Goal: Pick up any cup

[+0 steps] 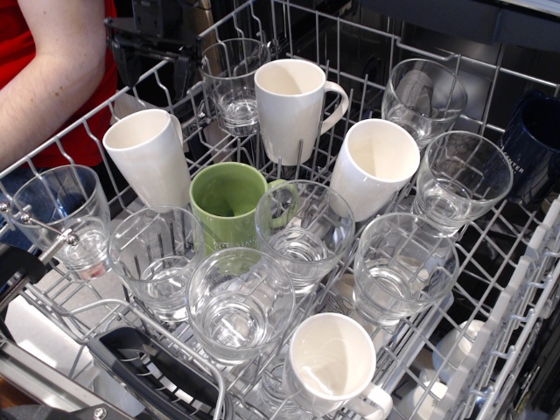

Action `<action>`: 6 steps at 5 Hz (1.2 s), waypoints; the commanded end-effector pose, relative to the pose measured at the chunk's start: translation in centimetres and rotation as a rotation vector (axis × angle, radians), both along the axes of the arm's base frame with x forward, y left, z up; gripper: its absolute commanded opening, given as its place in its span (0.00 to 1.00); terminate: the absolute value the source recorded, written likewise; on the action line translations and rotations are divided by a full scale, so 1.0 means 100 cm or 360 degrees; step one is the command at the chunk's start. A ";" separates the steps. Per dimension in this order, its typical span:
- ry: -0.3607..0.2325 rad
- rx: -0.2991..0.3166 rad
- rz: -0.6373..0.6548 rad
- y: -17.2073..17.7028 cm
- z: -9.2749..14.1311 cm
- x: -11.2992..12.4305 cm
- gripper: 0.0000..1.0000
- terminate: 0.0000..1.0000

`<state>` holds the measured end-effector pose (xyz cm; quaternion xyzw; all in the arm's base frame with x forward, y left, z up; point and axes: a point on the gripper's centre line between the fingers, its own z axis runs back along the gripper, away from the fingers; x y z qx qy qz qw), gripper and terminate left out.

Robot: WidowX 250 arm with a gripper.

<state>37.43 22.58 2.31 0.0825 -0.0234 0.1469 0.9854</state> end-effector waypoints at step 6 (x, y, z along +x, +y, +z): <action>-0.0148 0.0172 0.0210 0.011 -0.067 0.011 0.00 0.00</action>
